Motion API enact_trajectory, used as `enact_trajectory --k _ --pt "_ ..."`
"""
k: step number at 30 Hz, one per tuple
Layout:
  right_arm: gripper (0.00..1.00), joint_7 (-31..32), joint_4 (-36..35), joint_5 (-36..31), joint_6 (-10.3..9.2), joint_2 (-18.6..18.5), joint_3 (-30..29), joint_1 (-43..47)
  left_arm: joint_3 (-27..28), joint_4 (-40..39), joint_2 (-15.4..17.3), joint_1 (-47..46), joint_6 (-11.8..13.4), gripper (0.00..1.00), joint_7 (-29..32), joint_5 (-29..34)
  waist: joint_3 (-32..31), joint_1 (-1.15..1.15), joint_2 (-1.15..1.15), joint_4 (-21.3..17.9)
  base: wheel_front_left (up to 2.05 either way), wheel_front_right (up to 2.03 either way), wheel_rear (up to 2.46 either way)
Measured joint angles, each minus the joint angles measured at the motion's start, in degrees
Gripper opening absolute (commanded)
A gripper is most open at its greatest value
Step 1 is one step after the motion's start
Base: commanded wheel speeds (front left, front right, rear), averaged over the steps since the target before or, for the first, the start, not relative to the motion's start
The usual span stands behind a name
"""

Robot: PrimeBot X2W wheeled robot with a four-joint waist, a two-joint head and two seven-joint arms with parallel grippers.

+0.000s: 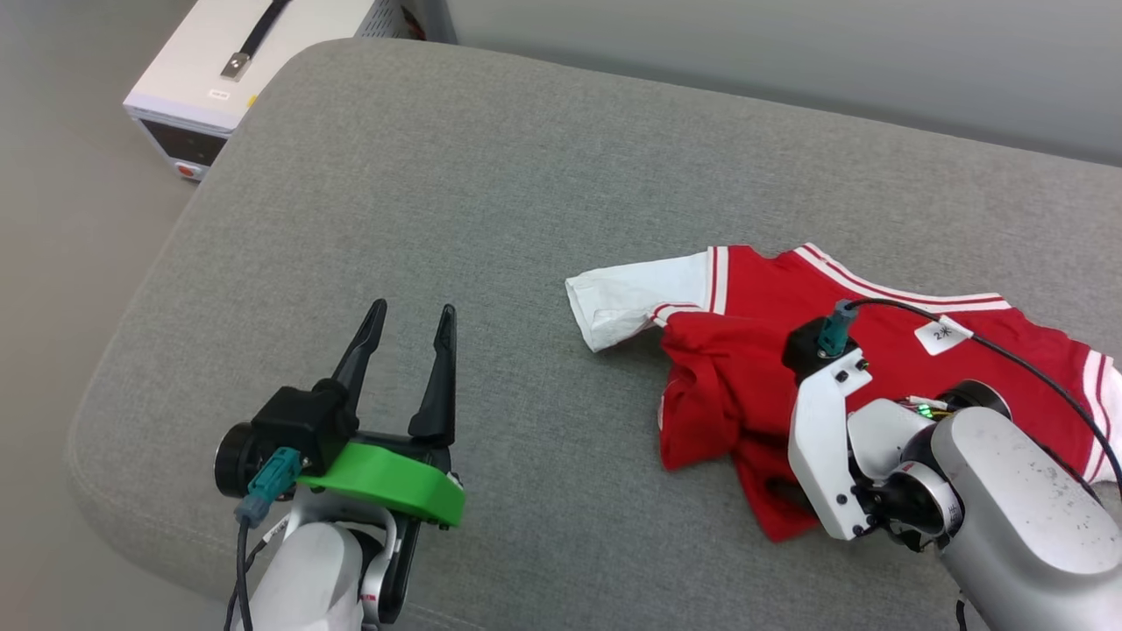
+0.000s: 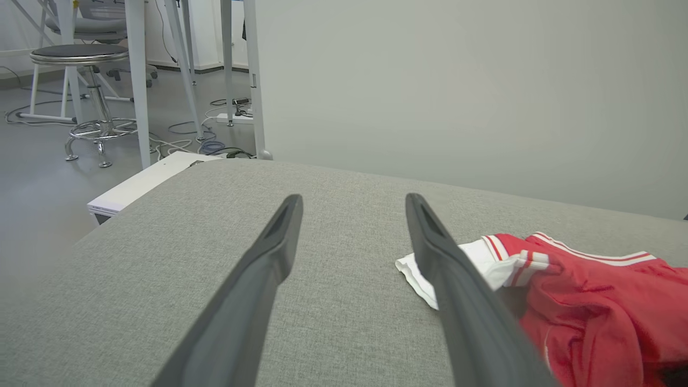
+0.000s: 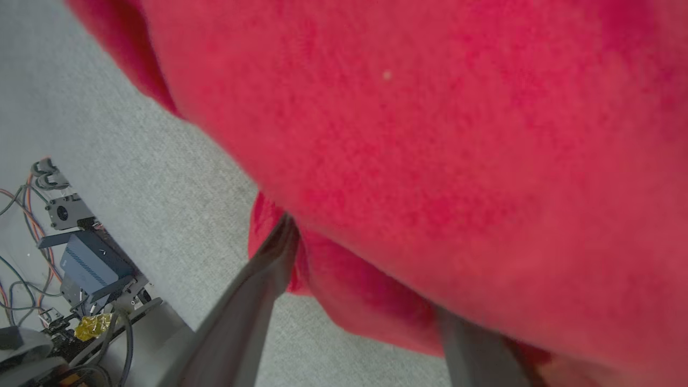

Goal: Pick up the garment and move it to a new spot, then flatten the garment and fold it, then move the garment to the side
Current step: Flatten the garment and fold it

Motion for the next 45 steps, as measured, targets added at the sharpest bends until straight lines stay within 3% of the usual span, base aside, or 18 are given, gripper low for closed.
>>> enact_trajectory --k 10,11,12,13,19,27,36,41,42,43,45 --pt "1.00 -1.09 6.60 -0.40 0.00 -1.02 6.28 -3.15 0.07 0.83 -0.42 -0.31 -0.03 1.00 -0.44 0.01 1.26 0.00 0.00 1.70 0.00 0.00 0.00" --pt "0.45 -1.12 6.97 -0.23 0.00 -1.02 6.61 -3.19 0.08 0.88 -0.42 -0.31 -0.04 1.00 -0.44 0.02 1.23 0.00 0.00 1.64 0.00 0.00 0.00" --pt "0.02 -1.37 7.31 0.02 0.00 -1.08 7.20 -3.42 0.10 0.91 -0.42 -0.31 -0.08 1.00 -0.44 0.02 1.17 0.00 0.00 1.56 0.00 0.00 0.00" --pt "0.00 -1.78 7.59 0.34 0.00 -1.20 7.65 -3.54 0.11 0.98 -0.43 -0.31 -0.08 1.00 -0.44 0.03 1.04 0.00 0.00 1.48 0.00 0.00 0.00" --pt "0.00 -3.67 8.06 3.74 -0.02 -2.54 9.54 -2.99 0.30 1.23 -0.29 -0.20 -0.07 1.00 -0.47 0.11 -0.63 0.00 0.00 0.60 0.00 0.00 0.00" --pt "0.00 -2.36 2.91 8.17 -0.01 -7.02 10.56 3.03 1.04 1.09 0.67 1.47 0.27 1.00 -0.49 0.11 -3.94 0.00 0.00 -2.44 0.00 0.00 0.00" --pt "0.00 2.12 -3.92 8.88 0.00 -12.17 3.94 14.08 1.07 0.99 0.85 2.54 1.00 1.00 -0.42 -0.18 -6.59 0.00 0.00 -6.45 0.00 0.00 0.00" --pt "0.00 1.20 -6.53 6.83 0.00 -11.65 -0.75 18.84 0.93 1.22 0.93 2.98 1.04 1.00 -0.33 -0.42 -6.95 0.00 0.00 -8.20 0.00 0.00 0.00" --pt "0.07 0.37 -6.97 6.31 0.00 -11.25 -1.47 19.31 0.90 1.23 0.94 2.98 1.05 1.00 -0.33 -0.44 -6.95 0.00 0.00 -8.46 0.00 0.00 0.00" --pt "1.00 -0.89 -7.38 5.71 -0.01 -10.61 -2.42 19.73 0.93 1.23 1.02 2.98 1.08 1.00 -0.33 -0.54 -6.95 0.00 0.00 -8.80 0.00 0.00 0.00" --pt "1.00 -2.67 -8.58 5.48 -0.01 -9.54 -3.70 20.50 0.92 1.25 1.26 2.98 1.08 1.00 -0.12 -0.78 -6.92 0.00 0.00 -9.53 0.00 0.00 0.00"
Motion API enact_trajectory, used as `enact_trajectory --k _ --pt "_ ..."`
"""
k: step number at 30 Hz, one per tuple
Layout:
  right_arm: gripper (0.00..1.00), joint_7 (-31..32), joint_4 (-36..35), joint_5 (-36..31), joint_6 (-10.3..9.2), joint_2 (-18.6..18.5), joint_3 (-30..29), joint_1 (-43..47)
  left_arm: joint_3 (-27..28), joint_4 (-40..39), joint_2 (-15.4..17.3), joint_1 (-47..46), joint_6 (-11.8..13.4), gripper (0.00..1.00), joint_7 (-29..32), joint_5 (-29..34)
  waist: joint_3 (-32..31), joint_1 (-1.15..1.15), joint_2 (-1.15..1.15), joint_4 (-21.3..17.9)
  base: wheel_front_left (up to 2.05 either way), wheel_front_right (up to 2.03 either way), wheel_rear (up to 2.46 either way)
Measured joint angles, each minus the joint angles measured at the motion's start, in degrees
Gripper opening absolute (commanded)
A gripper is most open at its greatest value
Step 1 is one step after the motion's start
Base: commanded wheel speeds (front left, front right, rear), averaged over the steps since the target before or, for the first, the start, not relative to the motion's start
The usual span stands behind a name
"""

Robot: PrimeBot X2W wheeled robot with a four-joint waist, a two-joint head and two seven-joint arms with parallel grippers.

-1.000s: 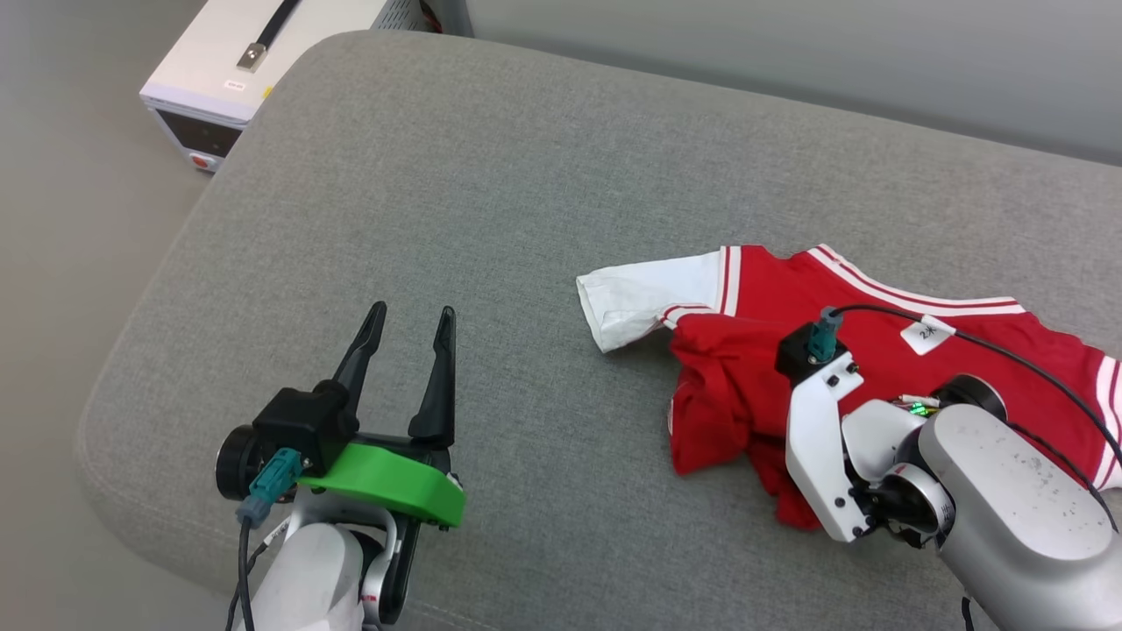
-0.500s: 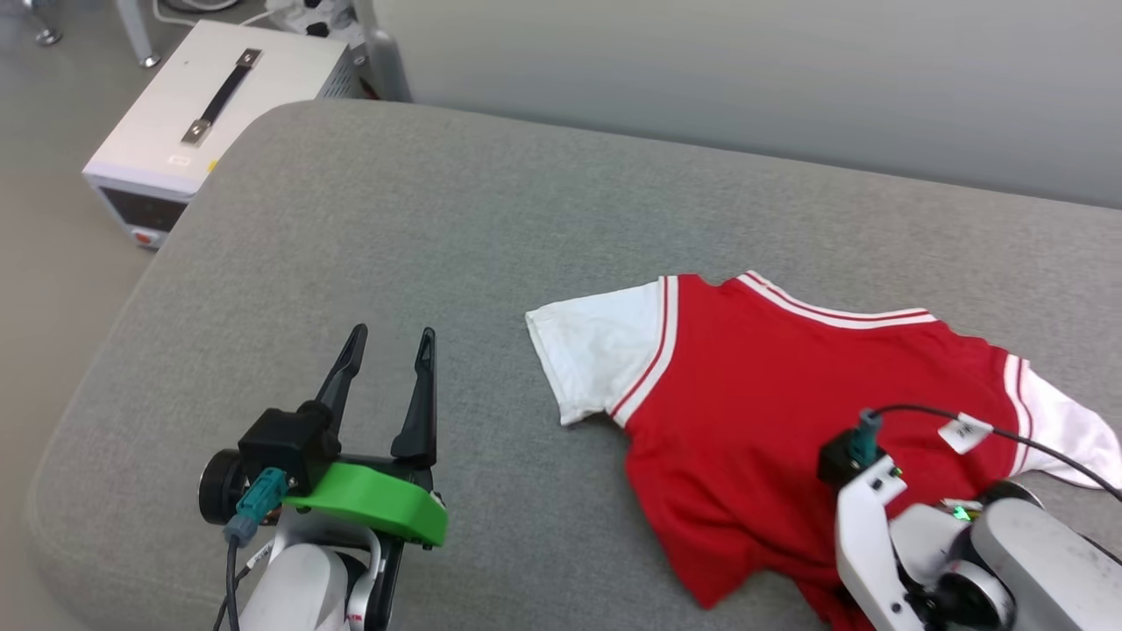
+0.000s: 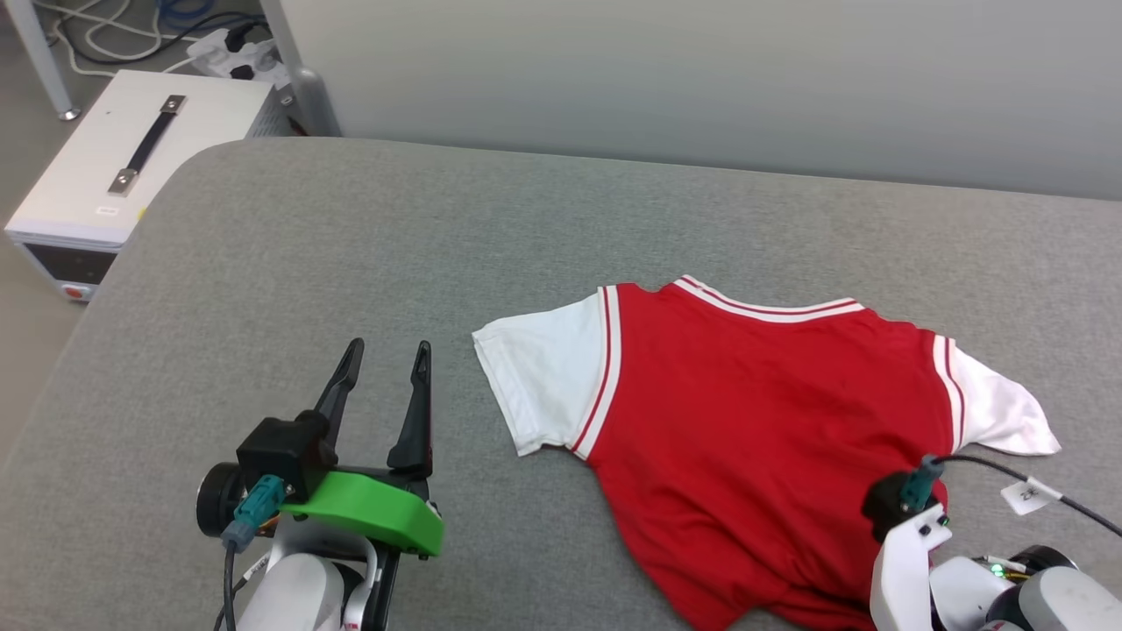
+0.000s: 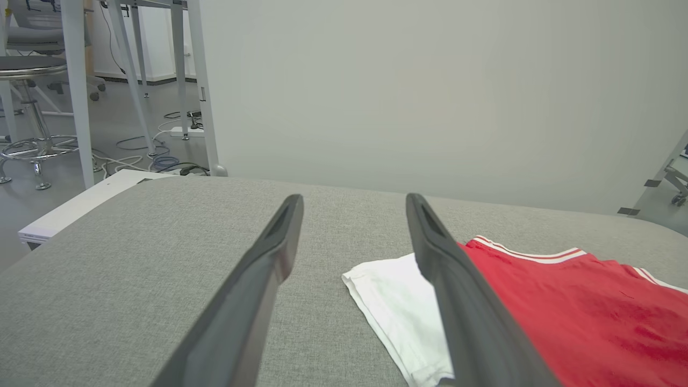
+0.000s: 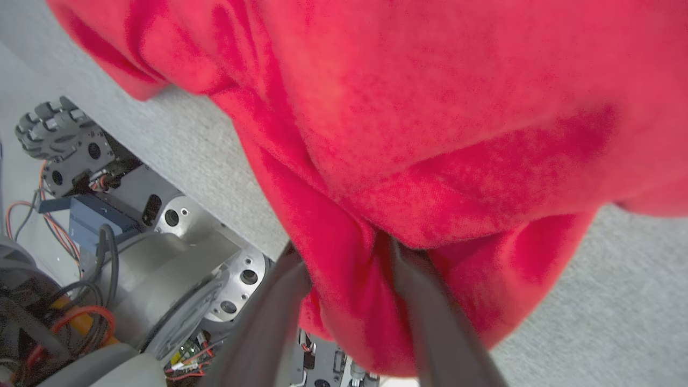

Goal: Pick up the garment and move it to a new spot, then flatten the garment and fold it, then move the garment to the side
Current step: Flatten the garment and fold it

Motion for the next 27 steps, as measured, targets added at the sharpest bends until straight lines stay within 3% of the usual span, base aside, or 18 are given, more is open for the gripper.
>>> enact_trajectory --k 8,13,19,27 --pt "1.00 -13.60 -7.91 0.40 0.00 4.03 -11.12 0.48 0.24 -0.56 0.76 0.01 0.37 1.00 0.29 -0.45 -0.53 0.00 0.00 -3.06 0.00 0.00 0.00" --pt "1.00 -28.51 -11.77 -4.49 0.00 6.34 -19.15 -0.07 0.47 -1.49 0.71 0.17 0.51 1.00 1.00 -1.52 -0.85 0.00 0.00 -4.87 0.00 0.00 0.00" --pt "1.00 -44.96 -12.72 -11.31 0.00 10.01 -24.75 0.12 0.64 -2.11 0.66 0.32 0.53 1.00 2.33 -3.21 -0.40 0.00 0.00 -6.42 0.00 0.00 0.00" --pt "1.00 -57.71 -13.16 -16.85 0.00 17.24 -30.78 1.48 0.78 -2.11 0.92 0.34 1.92 1.00 4.85 -3.67 1.58 0.00 0.00 -7.56 0.00 0.00 0.00"
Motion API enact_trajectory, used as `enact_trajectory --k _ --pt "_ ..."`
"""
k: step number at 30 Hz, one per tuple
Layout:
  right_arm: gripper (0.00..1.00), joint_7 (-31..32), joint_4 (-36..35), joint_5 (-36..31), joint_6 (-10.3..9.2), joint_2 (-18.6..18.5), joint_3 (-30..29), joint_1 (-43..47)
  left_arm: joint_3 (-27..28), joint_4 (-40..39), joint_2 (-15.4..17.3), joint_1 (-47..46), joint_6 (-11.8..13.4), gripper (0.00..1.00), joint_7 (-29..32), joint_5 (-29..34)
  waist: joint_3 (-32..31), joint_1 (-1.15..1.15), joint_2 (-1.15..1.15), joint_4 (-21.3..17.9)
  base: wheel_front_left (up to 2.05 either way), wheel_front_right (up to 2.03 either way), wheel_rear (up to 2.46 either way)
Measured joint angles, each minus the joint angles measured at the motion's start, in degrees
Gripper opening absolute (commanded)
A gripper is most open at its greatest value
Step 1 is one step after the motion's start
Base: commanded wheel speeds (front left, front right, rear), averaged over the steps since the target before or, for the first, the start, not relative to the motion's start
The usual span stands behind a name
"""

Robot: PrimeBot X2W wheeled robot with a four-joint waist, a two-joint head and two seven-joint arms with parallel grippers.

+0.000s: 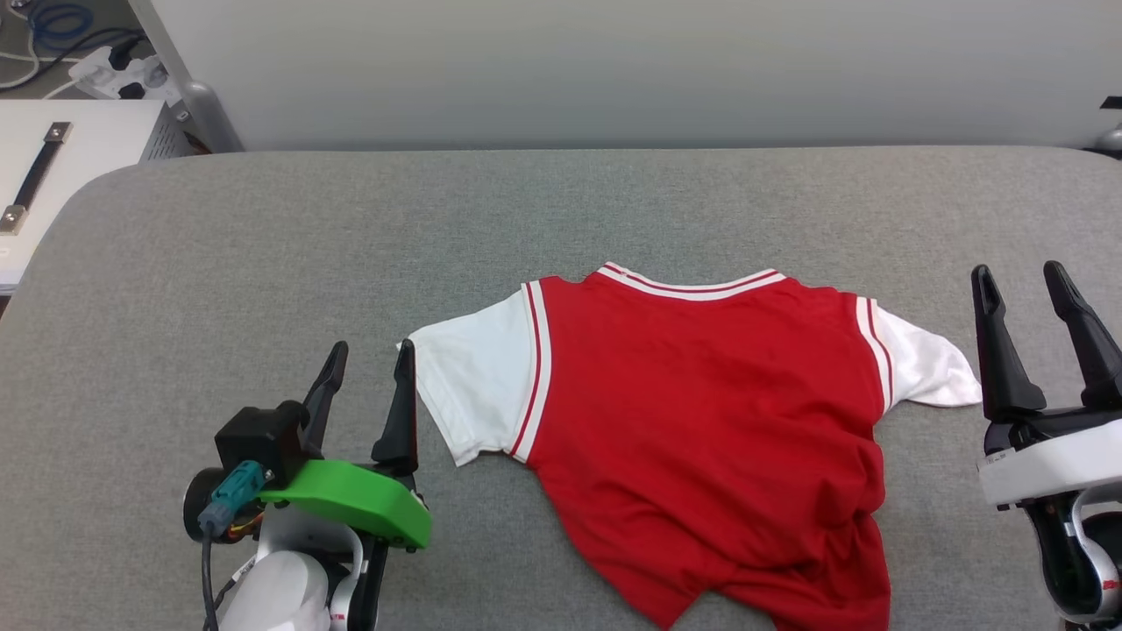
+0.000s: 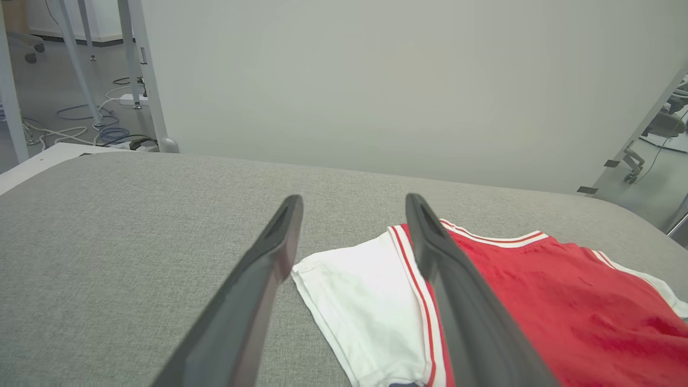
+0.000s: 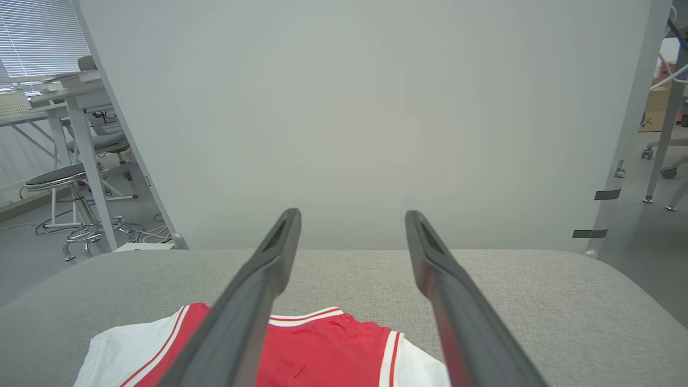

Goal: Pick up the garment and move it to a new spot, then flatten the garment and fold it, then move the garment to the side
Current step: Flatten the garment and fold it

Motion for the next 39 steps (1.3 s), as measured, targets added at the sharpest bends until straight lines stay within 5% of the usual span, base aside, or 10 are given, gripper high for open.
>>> enact_trajectory --k 9,17,23,39 --pt "1.00 -3.15 -0.32 -3.39 0.00 4.57 -2.38 1.48 -0.98 0.88 0.97 -0.75 1.12 1.00 5.11 0.62 2.86 0.00 0.00 -1.16 0.00 0.00 0.00" --pt "1.00 -2.21 -2.81 -4.69 0.00 5.10 -3.27 1.57 -3.87 3.35 6.35 -10.37 2.75 1.00 29.88 2.27 6.45 0.00 0.00 -1.57 0.00 0.00 0.00" --pt "1.00 -1.63 -3.77 -5.21 0.00 5.30 -2.04 1.27 -4.23 5.91 8.12 -17.39 3.81 1.00 40.31 3.10 9.13 0.01 0.00 -2.38 0.00 0.00 0.00" --pt "1.00 -1.64 -4.45 -6.35 0.00 5.33 -1.19 -0.43 -5.02 18.08 9.60 -25.40 2.31 1.00 44.02 2.80 14.48 0.01 0.00 -5.68 0.00 0.00 0.00"
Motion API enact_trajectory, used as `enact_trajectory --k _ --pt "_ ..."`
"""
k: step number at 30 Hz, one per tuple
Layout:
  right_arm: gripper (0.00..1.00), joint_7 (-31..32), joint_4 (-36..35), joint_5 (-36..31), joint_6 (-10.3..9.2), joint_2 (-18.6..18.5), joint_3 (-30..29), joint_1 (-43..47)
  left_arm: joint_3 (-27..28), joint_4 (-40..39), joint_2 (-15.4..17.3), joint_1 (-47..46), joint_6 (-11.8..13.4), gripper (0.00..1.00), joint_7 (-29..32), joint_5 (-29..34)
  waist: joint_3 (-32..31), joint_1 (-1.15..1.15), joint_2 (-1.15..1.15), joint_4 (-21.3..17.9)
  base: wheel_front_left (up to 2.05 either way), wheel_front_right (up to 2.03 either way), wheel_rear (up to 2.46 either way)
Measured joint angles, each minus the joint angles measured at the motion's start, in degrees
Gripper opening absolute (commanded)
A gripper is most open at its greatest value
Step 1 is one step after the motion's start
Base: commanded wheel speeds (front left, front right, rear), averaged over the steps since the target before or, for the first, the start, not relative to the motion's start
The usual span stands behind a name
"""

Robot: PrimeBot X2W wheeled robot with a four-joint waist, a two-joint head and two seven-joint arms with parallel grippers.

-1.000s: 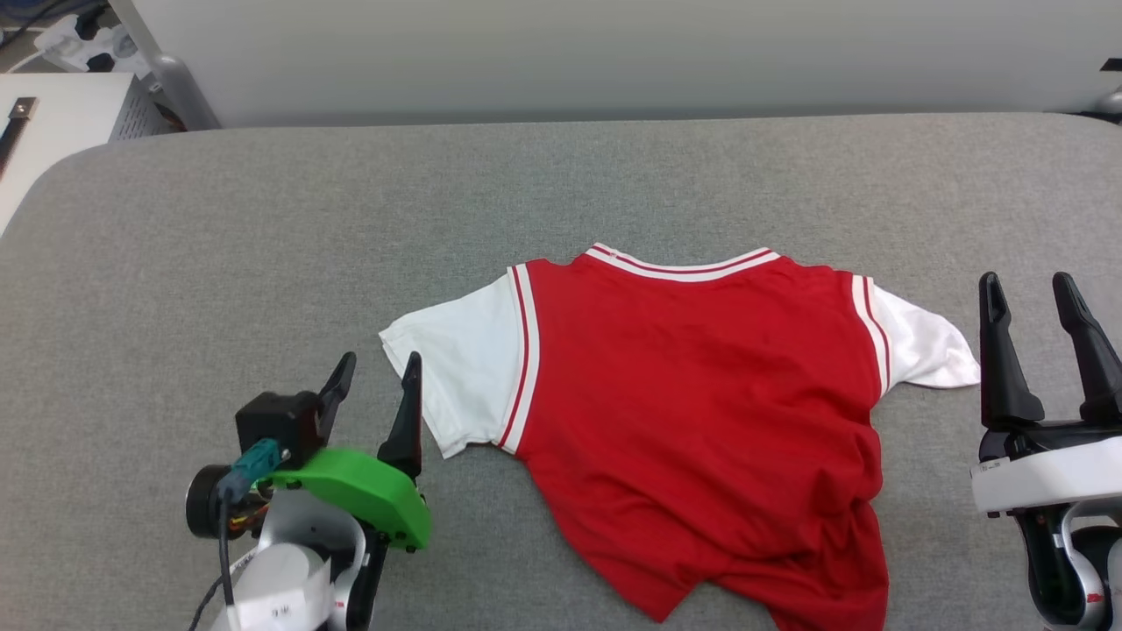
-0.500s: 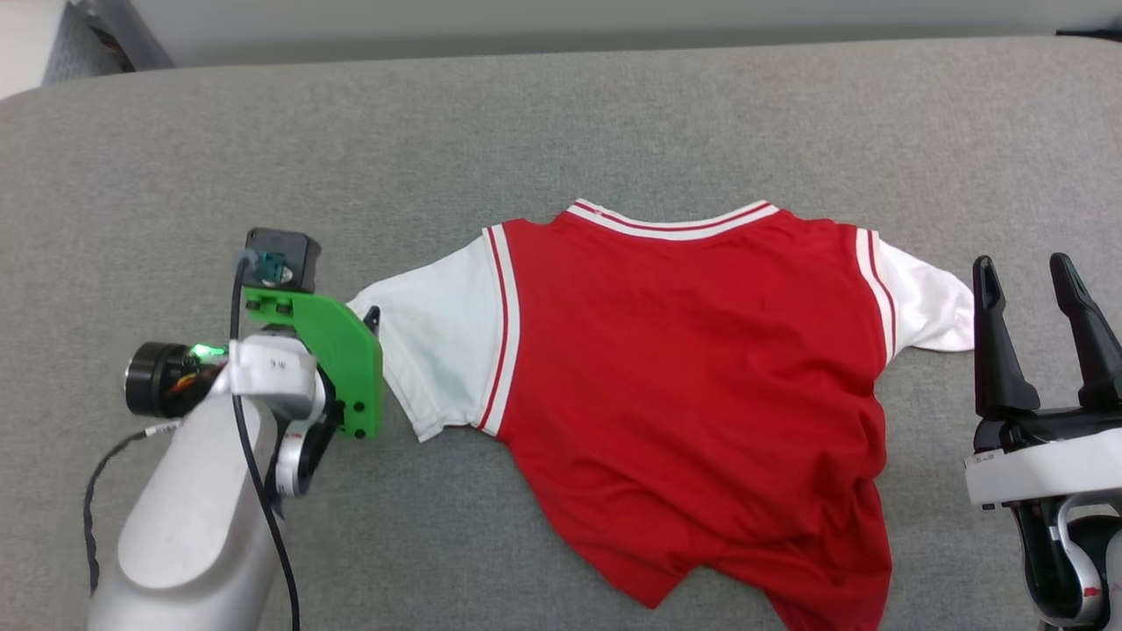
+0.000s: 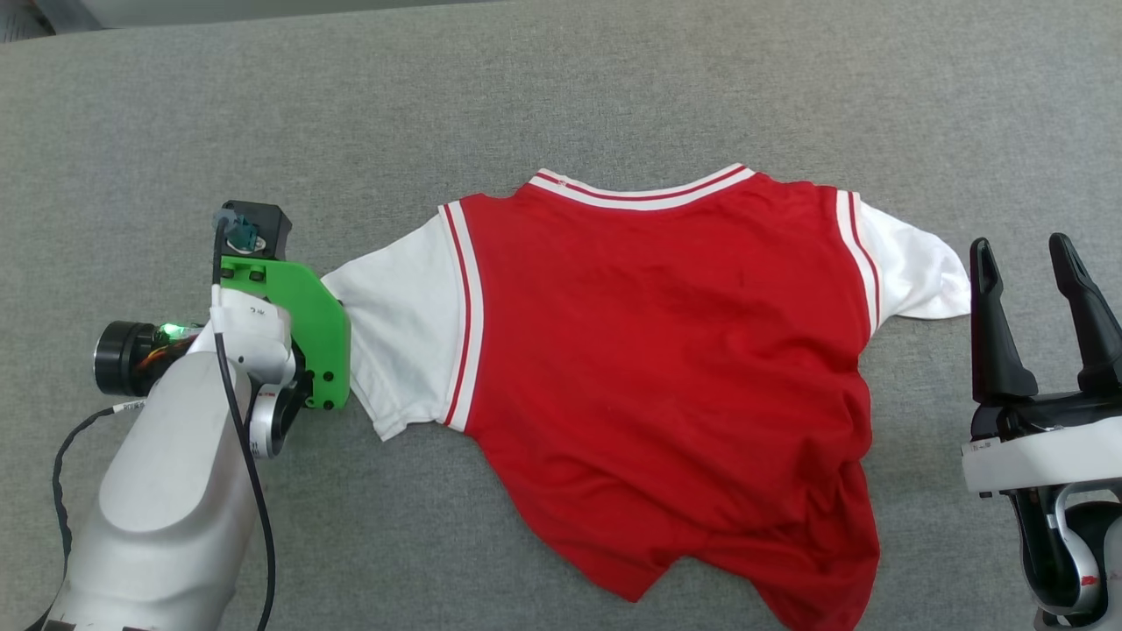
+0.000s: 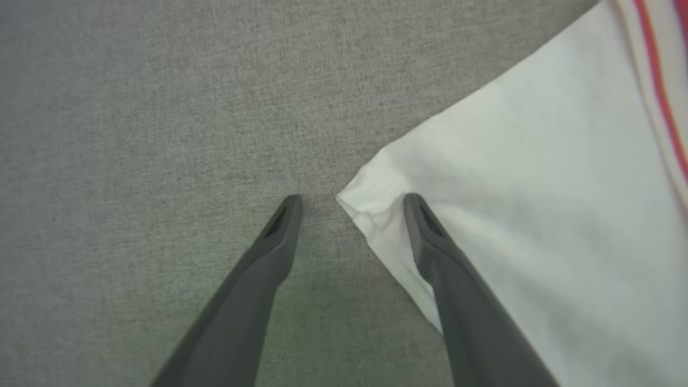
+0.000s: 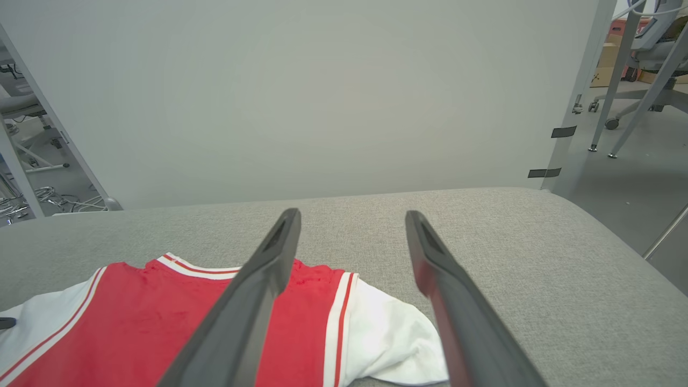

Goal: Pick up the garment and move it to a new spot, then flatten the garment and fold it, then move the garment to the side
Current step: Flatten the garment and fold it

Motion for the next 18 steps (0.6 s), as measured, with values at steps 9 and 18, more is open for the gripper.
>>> enact_trajectory --k 9,18 --pt "1.00 0.03 -0.22 -0.22 0.00 -0.36 0.01 -0.05 -0.55 4.60 -0.59 -1.77 -3.38 0.00 -1.12 -2.21 0.28 0.00 0.00 -0.05 0.00 0.00 0.00" --pt "1.00 6.19 1.38 -0.51 0.00 -2.74 -1.09 0.05 2.11 3.30 -1.30 2.70 -2.71 0.00 -7.56 -4.83 -2.51 0.00 0.00 1.05 0.00 0.00 0.00"
